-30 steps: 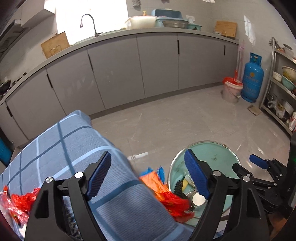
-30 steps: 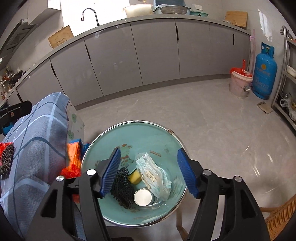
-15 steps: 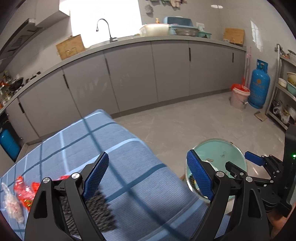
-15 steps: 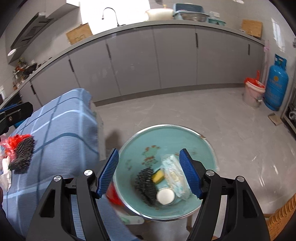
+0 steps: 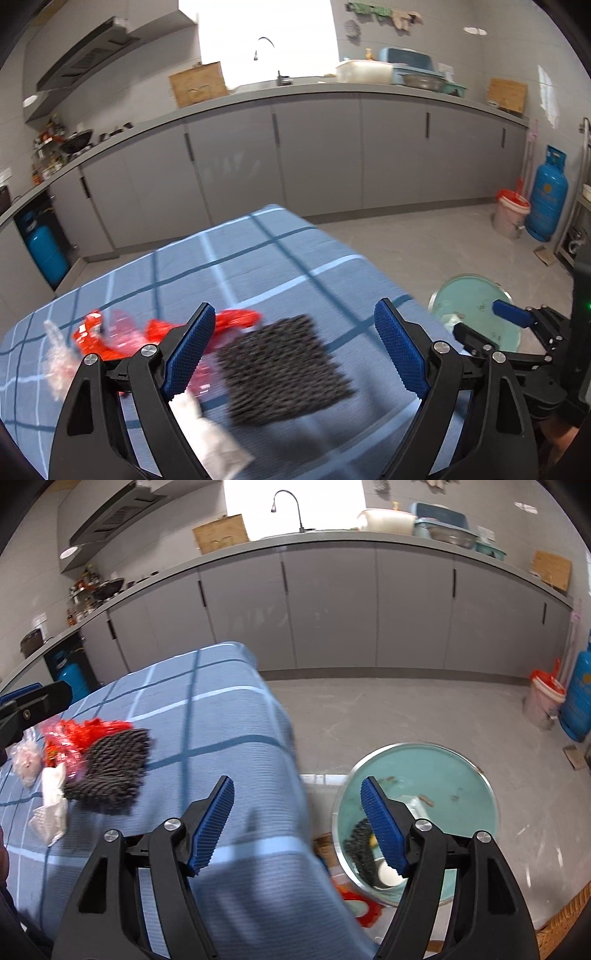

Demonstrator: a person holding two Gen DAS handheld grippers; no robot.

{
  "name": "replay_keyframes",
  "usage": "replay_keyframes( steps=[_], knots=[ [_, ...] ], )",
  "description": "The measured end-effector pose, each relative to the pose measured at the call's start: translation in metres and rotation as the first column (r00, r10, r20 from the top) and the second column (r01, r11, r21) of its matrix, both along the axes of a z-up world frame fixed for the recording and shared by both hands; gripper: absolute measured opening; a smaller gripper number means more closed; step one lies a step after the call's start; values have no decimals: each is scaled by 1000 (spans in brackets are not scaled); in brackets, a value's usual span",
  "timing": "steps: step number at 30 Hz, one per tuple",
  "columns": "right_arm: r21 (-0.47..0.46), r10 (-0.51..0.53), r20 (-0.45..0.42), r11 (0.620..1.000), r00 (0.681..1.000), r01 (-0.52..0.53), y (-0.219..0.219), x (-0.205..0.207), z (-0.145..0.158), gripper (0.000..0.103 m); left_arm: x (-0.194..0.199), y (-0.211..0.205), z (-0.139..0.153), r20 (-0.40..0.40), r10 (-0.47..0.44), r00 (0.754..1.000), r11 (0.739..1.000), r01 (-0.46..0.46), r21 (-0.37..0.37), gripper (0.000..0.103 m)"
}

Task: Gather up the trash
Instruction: 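Grasp the clear plastic bag with the left tool while the right tool grasps the white sponge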

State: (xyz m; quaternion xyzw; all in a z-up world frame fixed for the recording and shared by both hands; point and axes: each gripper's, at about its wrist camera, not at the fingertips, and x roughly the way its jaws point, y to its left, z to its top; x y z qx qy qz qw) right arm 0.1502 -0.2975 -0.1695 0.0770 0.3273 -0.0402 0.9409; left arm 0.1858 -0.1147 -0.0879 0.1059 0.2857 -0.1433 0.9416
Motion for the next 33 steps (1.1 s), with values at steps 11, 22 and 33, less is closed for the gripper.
replay_keyframes(
  steps=[11, 22, 33],
  knots=[
    [-6, 178, 14, 984, 984, -178, 83, 5, 14, 74, -13, 103, -9, 4, 200, 980, 978, -200, 54, 87],
    [-5, 310, 16, 951, 951, -310, 146, 13, 24, 74, -11, 220, -34, -52, 471, 881, 881, -466, 88, 87],
    [-39, 461, -5, 887, 887, -461, 221, 26, 26, 74, 8, 254, -32, -38, 531, 847, 847, -527, 71, 94]
  ],
)
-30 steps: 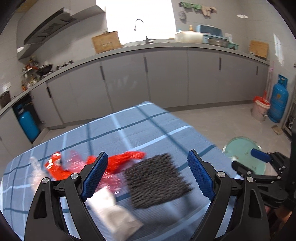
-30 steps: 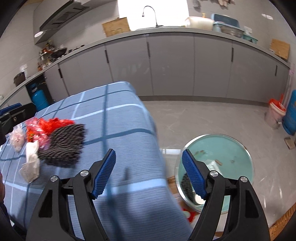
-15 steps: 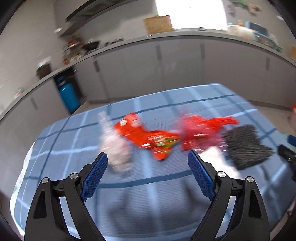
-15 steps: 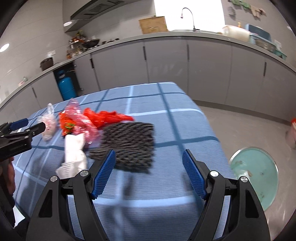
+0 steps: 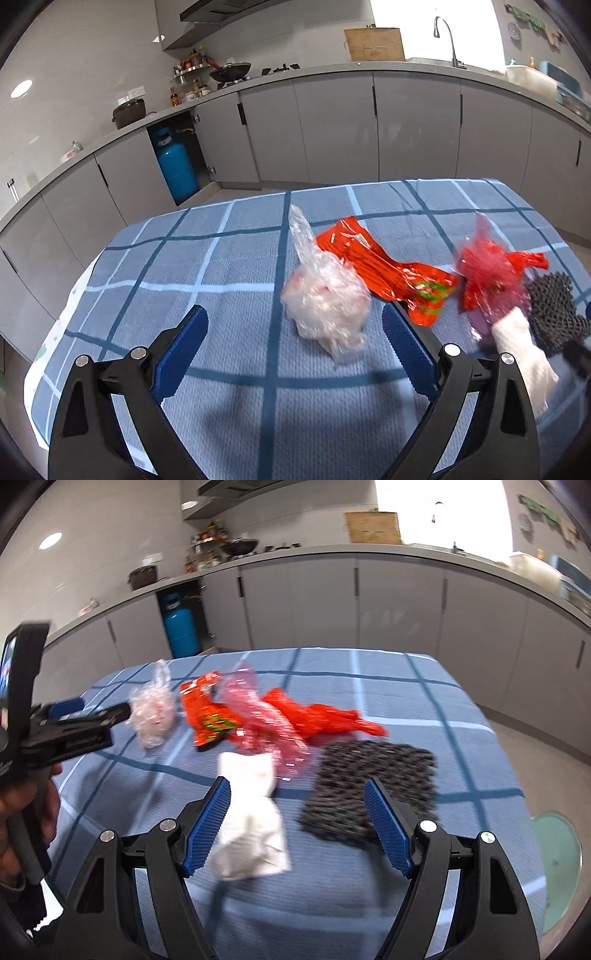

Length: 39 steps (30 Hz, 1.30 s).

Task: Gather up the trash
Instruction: 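Grasp the clear plastic bag with the left tool while the right tool grasps the white sponge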

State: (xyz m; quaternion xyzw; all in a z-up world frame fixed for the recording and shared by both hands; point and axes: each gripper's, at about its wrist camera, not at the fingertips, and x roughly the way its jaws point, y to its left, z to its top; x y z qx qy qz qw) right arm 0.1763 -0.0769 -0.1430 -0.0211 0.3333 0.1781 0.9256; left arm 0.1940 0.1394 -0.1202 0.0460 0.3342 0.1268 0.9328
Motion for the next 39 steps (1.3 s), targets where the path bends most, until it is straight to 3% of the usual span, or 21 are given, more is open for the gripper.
replay_keyframes(
  steps=[13, 16, 18, 20, 22, 25, 39],
  knots=[
    [-110, 64, -55, 992, 996, -70, 44, 15, -22, 73, 41, 5, -30, -79, -17, 997, 998, 12, -63, 94],
    [-120, 69, -88, 990, 994, -79, 45, 19, -29, 62, 44, 9, -35, -87, -15, 996, 997, 8, -82, 92],
    [-124, 76, -110, 988, 991, -89, 47, 20, -33, 49, 43, 9, -37, -91, -23, 996, 995, 14, -97, 84],
    [-129, 81, -119, 987, 990, -96, 49, 22, -34, 41, 43, 9, -39, -100, -37, 994, 994, 26, -106, 57],
    [-130, 88, -118, 986, 989, -103, 50, 21, -35, 34, 43, 8, -41, -110, -54, 992, 992, 40, -122, 37],
    [-119, 98, -108, 987, 989, -111, 49, 17, -33, 25, 40, 6, -38, -105, -57, 993, 992, 45, -116, 26],
    [-35, 121, -9, 992, 993, -122, 35, -4, -2, 21, -3, 2, 8, -9, -40, 999, 998, 39, -58, 22]
  ],
)
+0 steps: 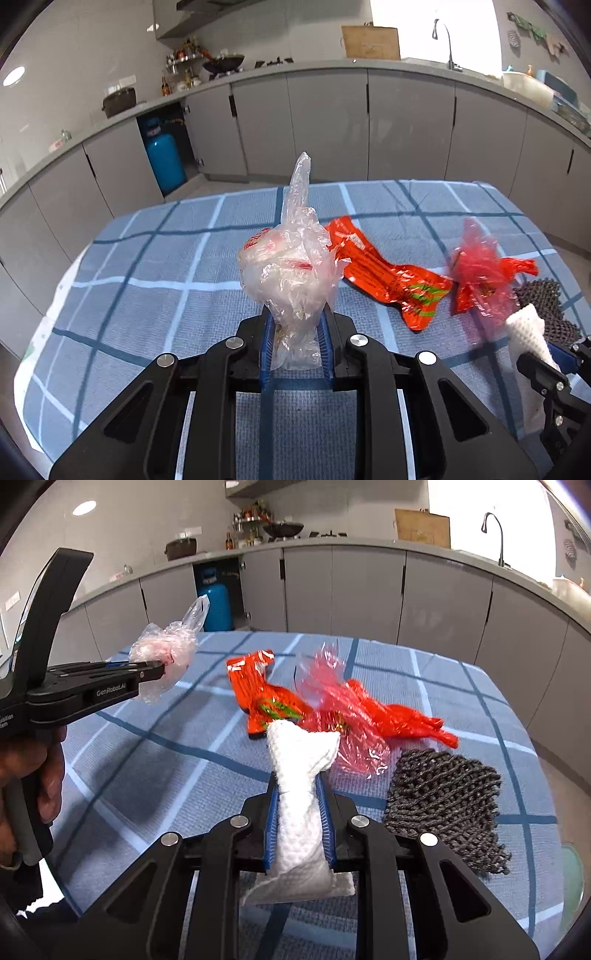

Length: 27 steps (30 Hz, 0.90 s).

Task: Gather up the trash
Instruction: 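Grasp the clear plastic bag with the left tool while the right tool grasps the white sponge, then carry clear bag and white sponge to the teal basin and release both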

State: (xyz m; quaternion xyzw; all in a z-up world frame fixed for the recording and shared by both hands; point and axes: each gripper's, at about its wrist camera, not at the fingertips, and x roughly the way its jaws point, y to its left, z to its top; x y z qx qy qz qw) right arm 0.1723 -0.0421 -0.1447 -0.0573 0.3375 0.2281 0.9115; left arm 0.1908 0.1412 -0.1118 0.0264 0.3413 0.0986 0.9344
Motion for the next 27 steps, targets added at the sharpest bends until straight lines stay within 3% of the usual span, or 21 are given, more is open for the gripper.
replay_keyframes(
  steps=[14, 27],
  knots=[
    [97, -122, 72, 989, 990, 115, -63, -21, 31, 21, -14, -83, 36, 71, -177, 982, 983, 173, 57, 22],
    [190, -273, 76, 948, 959, 255, -146, -30, 32, 21, -10, -190, 46, 75, -357, 931, 930, 347, 125, 22]
  ],
)
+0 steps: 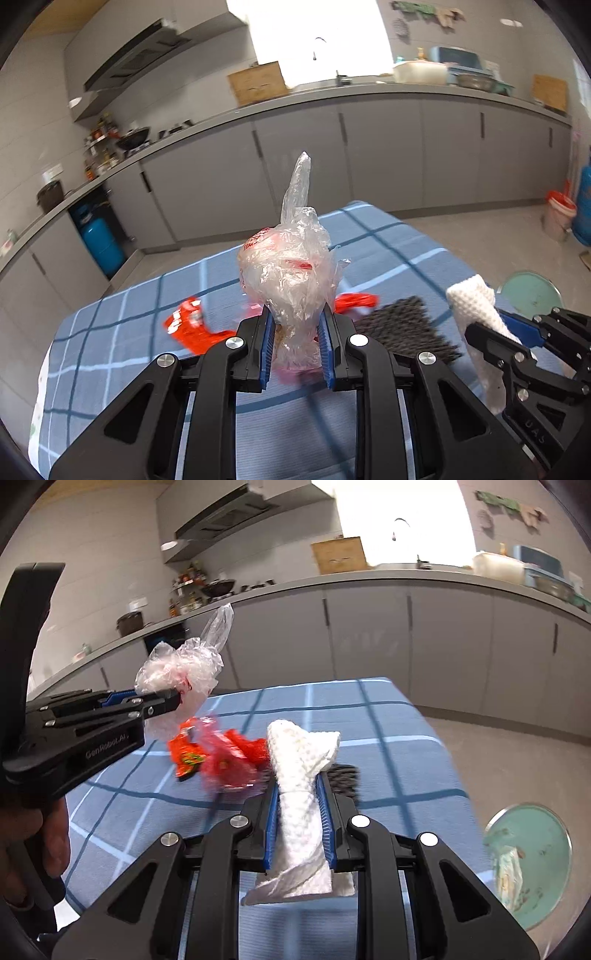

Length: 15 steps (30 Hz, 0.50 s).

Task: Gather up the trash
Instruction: 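Carry clear bag and white sponge to the teal basin and release both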

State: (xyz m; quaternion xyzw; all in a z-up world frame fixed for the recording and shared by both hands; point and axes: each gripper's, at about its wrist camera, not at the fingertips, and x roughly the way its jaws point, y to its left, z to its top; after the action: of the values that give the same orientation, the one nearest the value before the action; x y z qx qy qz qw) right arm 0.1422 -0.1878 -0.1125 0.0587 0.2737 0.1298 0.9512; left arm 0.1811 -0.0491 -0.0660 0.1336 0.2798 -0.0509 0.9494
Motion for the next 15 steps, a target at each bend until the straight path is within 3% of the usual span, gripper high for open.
replay_keyframes(
  steps=[15],
  knots=[
    [-12, -203, -30, 979, 979, 203, -96, 4, -16, 22, 3, -98, -11, -13, -232, 973, 972, 232, 45, 22]
  ],
)
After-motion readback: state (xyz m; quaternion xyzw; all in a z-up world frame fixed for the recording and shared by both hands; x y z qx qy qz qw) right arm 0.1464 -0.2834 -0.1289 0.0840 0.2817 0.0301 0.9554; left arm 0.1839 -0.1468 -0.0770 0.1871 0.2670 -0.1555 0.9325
